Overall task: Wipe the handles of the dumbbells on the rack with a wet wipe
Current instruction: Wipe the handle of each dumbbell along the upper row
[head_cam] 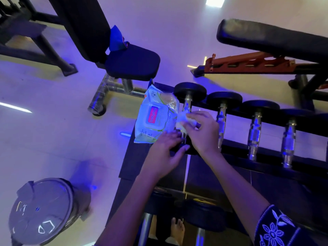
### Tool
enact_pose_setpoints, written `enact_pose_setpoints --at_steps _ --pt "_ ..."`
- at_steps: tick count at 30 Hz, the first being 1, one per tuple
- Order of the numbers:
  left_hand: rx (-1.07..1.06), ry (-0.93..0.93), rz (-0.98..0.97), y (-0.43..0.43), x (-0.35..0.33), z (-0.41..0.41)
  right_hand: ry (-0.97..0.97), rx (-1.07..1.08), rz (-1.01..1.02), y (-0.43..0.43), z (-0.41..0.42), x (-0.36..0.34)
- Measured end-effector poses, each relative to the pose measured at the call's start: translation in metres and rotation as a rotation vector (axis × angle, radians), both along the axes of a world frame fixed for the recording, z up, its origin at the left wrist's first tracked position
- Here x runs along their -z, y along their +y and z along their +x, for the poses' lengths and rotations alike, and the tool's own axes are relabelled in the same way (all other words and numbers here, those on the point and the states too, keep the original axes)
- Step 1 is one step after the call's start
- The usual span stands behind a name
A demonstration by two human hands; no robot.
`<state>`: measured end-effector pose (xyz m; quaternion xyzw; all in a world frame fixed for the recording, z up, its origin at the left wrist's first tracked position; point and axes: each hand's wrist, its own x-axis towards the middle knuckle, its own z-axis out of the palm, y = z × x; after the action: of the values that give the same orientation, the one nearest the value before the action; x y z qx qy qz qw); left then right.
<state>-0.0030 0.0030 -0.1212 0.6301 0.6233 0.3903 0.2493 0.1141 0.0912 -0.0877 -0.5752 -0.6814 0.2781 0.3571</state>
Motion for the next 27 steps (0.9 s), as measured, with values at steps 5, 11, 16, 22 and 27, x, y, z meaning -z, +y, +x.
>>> enact_pose_setpoints --at_steps 5,11,16,22,27 --pt "0.099 -0.087 0.016 0.000 0.005 -0.013 -0.125 -0.012 0.032 0.003 0.001 0.004" --pt "0.113 -0.109 0.048 0.000 0.014 -0.014 -0.116 0.078 0.008 0.044 -0.012 -0.011" --pt "0.098 -0.111 0.055 -0.002 0.014 -0.013 -0.205 -0.020 -0.080 0.002 0.003 -0.002" --pt "0.071 -0.116 0.071 -0.001 0.017 -0.013 -0.148 0.034 -0.074 0.027 -0.006 -0.010" --pt "0.046 -0.099 0.102 -0.003 0.018 -0.009 -0.221 0.005 -0.078 0.020 -0.004 -0.017"
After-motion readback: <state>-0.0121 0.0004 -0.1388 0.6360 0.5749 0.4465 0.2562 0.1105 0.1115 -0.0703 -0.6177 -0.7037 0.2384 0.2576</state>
